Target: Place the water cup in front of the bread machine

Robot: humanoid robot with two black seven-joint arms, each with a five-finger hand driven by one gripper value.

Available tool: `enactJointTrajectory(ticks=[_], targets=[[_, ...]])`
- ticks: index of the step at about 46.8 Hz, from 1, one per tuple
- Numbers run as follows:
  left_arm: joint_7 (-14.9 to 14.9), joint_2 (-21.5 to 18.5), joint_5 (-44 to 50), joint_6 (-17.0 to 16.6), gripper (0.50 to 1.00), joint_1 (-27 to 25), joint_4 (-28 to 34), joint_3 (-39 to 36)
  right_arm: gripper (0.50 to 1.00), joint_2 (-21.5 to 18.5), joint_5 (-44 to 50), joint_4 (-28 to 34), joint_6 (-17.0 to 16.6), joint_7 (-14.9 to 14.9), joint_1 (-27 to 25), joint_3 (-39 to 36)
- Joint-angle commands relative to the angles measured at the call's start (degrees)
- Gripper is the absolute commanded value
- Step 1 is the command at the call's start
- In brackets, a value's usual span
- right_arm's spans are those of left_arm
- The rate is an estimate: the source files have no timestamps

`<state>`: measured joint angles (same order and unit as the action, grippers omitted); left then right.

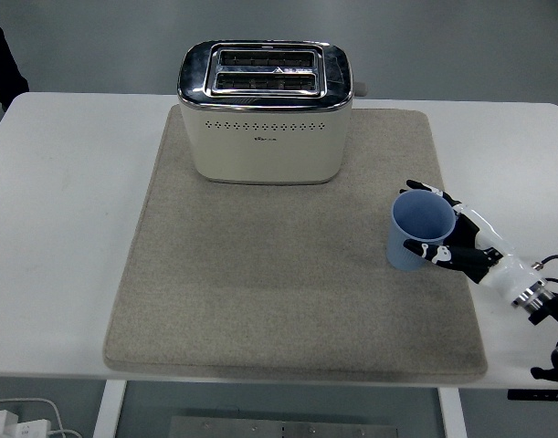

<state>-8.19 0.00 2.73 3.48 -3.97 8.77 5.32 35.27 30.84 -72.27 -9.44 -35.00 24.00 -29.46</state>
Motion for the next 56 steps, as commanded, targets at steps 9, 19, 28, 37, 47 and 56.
enactJointTrajectory(ticks=[9, 19, 28, 37, 47, 56], targets=[[-0.1, 0.0, 0.0, 0.0, 1.0, 0.0, 0.0, 0.0, 0.926, -0.1, 0.1, 0.1, 0.6, 0.0, -0.1, 0.0], [-0.1, 0.0, 0.0, 0.0, 1.0, -0.1, 0.0, 0.0, 0.924, -0.4, 0.0, 0.2, 0.6, 0.0, -0.1, 0.0], [-0.1, 0.0, 0.0, 0.0, 1.0, 0.0, 0.0, 0.0, 0.871, -1.2, 0.0, 0.3, 0.5, 0.0, -0.1, 0.2], [-0.1, 0.0, 0.0, 0.0, 1.0, -0.1, -0.1, 0.0, 0.693, -1.3, 0.1, 0.3, 0.4, 0.0, -0.1, 0.2], [-0.1, 0.0, 0.0, 0.0, 1.0, -0.1, -0.2, 0.0, 0.556, -2.5, 0.1, 0.5, 0.5, 0.0, 0.1, 0.2], [-0.1, 0.0, 0.0, 0.0, 1.0, -0.1, 0.0, 0.0, 0.554, -3.1, -0.1, 0.4, 0.7, 0.0, 1.5, 0.1]])
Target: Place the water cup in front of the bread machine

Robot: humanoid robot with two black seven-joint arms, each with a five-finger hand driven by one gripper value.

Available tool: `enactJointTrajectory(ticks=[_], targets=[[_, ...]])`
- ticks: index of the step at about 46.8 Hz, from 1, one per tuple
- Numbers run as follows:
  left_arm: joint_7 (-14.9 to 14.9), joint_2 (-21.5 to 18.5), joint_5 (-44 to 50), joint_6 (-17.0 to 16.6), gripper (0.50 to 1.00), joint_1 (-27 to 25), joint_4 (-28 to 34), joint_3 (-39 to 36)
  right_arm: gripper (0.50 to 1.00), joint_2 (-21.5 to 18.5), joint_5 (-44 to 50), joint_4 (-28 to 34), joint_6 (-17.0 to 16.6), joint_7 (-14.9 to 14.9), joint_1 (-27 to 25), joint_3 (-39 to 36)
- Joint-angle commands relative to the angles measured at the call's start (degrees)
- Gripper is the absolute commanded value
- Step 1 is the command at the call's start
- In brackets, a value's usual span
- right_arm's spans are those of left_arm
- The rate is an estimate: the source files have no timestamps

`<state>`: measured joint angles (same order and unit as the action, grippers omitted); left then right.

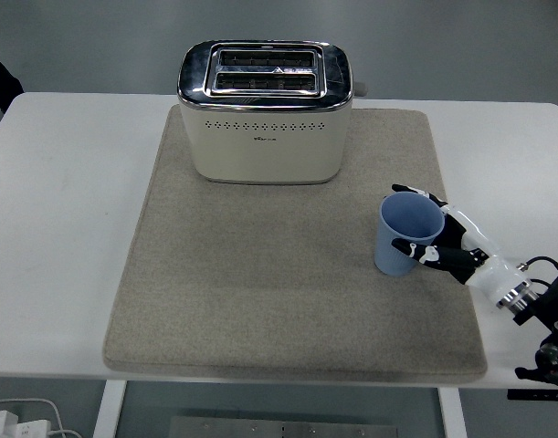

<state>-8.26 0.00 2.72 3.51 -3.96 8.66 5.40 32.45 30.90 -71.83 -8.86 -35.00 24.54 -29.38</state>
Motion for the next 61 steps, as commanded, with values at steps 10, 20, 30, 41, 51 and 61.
enactJointTrajectory(ticks=[10, 20, 30, 41, 51, 61], targets=[[0.0, 0.0, 0.0, 0.0, 1.0, 0.0, 0.1, 0.0, 0.556, -1.6, -0.4, 0.0, 1.7, 0.0, 2.9, 0.1], [0.0, 0.0, 0.0, 0.0, 1.0, -0.1, 0.2, 0.0, 0.56, -4.0, -0.5, 0.8, 3.0, 0.0, 5.1, 2.0], [0.0, 0.0, 0.0, 0.0, 1.0, -0.1, 0.2, 0.0, 0.574, -7.0, -0.8, 2.5, 4.5, 0.0, 8.2, 4.5], [0.0, 0.0, 0.0, 0.0, 1.0, -0.1, 0.2, 0.0, 0.58, -11.0, -1.5, 4.6, 5.6, 0.0, 11.9, 7.3], [0.0, 0.0, 0.0, 0.0, 1.0, -0.1, 0.7, 0.0, 0.58, -14.0, -2.3, 7.1, 5.9, 0.0, 14.7, 9.2], [0.0, 0.0, 0.0, 0.0, 1.0, -0.1, 0.7, 0.0, 0.586, -16.1, -2.3, 8.0, 7.0, 0.0, 16.1, 10.4]])
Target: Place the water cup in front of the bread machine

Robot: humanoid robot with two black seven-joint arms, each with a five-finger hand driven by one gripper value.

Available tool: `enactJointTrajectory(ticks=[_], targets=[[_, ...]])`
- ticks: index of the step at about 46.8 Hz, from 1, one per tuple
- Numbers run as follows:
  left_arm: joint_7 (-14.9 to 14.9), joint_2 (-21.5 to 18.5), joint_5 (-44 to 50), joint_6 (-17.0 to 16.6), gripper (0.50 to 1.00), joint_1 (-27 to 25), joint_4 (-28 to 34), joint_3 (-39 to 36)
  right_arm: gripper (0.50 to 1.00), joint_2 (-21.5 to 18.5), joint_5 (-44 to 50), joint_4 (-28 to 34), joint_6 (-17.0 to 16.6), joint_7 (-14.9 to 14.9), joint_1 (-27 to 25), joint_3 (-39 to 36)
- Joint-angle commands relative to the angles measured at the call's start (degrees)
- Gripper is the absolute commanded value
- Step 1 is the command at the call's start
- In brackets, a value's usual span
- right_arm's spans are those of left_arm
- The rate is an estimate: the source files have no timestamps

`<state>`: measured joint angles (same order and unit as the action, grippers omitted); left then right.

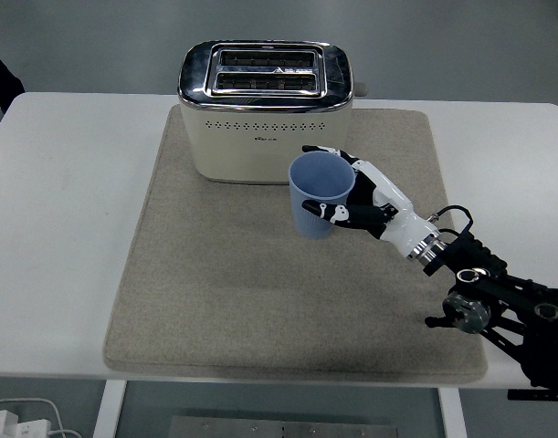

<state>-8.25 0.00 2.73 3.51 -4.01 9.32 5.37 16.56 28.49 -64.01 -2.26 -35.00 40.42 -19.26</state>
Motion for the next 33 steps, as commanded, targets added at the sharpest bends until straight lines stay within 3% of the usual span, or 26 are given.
enactJointTrajectory(ticks=[1, 10, 33], targets=[[0.0, 0.0, 0.0, 0.0, 1.0, 0.0, 0.0, 0.0, 0.586, -0.3, 0.1, 0.2, 0.5, 0.0, 0.2, 0.5], [0.0, 0.0, 0.0, 0.0, 1.0, -0.2, 0.2, 0.1, 0.588, -4.2, 0.0, 1.6, 1.3, 0.0, 1.9, 1.7], [0.0, 0.0, 0.0, 0.0, 1.0, -0.2, 0.1, 0.1, 0.588, -7.7, 0.0, 5.6, 1.3, 0.0, 3.7, 4.0]])
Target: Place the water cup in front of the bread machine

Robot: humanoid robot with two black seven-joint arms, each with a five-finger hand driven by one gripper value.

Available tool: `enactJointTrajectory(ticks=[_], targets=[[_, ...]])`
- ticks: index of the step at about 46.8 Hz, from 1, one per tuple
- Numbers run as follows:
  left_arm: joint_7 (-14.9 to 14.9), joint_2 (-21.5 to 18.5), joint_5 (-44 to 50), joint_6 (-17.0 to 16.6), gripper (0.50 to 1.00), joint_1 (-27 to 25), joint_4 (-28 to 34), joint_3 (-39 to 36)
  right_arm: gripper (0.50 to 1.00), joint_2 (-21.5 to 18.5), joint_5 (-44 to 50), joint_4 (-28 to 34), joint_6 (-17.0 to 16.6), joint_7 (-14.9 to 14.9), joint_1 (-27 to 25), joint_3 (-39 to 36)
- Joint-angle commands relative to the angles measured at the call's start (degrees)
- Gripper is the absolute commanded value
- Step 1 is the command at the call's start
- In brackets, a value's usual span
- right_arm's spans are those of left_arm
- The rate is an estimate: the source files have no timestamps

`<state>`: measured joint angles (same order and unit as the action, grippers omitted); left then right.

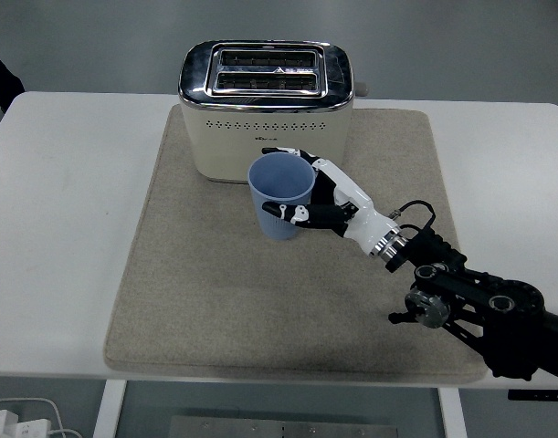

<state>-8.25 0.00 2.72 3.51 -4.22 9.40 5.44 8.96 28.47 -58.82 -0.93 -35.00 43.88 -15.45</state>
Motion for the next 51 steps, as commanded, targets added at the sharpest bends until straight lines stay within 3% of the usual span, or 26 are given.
enactJointTrajectory(ticks=[1, 10, 37, 51], targets=[[0.1, 0.0, 0.0, 0.0, 1.0, 0.0, 0.0, 0.0, 0.588, -0.1, 0.0, 0.5, 0.0, 0.0, 0.2, 0.2], [0.0, 0.0, 0.0, 0.0, 1.0, 0.0, 0.1, 0.0, 0.588, -3.2, 0.1, 3.4, 0.0, 0.0, 0.7, 0.8], [0.0, 0.0, 0.0, 0.0, 1.0, 0.0, 0.0, 0.0, 0.603, -7.5, 0.0, 10.0, -0.7, 0.0, 1.9, 2.0], [0.1, 0.0, 0.0, 0.0, 1.0, 0.0, 0.0, 0.0, 0.603, -7.6, 0.0, 11.7, -0.8, 0.0, 1.9, 2.0]])
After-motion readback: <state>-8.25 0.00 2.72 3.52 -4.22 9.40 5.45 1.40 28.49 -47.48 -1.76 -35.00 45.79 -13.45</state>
